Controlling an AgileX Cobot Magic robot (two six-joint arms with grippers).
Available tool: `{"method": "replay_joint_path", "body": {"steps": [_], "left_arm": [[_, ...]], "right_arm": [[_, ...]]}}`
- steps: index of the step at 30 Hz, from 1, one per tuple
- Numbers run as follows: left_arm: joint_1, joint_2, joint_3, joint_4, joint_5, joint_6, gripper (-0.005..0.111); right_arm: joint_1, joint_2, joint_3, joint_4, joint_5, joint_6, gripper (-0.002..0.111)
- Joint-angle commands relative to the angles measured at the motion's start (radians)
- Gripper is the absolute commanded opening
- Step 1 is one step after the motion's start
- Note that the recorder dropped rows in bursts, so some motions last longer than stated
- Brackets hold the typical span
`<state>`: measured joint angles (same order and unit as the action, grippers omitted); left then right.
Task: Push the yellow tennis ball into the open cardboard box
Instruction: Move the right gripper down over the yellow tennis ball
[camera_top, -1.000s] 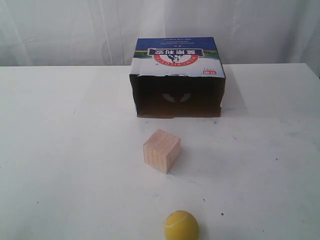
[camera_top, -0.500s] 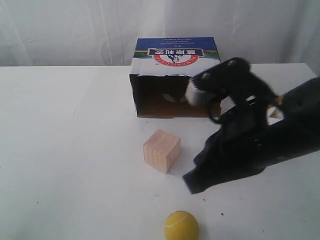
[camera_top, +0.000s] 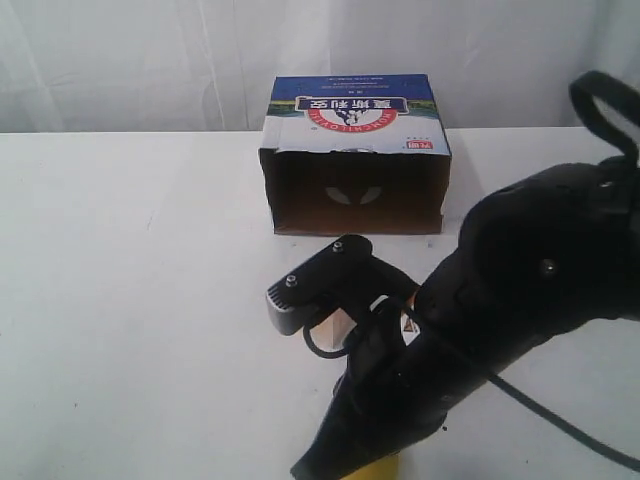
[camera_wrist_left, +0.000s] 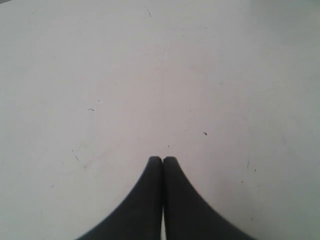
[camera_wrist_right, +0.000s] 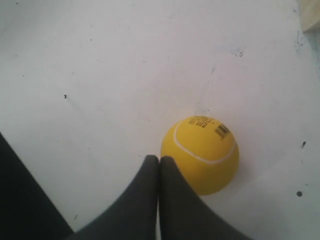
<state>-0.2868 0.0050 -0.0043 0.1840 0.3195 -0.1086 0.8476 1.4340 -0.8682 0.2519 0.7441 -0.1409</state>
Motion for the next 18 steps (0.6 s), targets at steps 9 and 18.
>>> {"method": "replay_joint_path", "body": {"steps": [9, 18], "left_arm": [[-0.005, -0.005, 0.004, 0.005, 0.01, 0.002, 0.0], [-0.005, -0.005, 0.004, 0.005, 0.01, 0.002, 0.0]], "right_arm": [[0.001, 0.102, 0.009, -0.004, -0.058, -0.02, 0.0], [-0.001, 0.124, 0.062, -0.23, -0.046, 0.135, 0.0]]}}
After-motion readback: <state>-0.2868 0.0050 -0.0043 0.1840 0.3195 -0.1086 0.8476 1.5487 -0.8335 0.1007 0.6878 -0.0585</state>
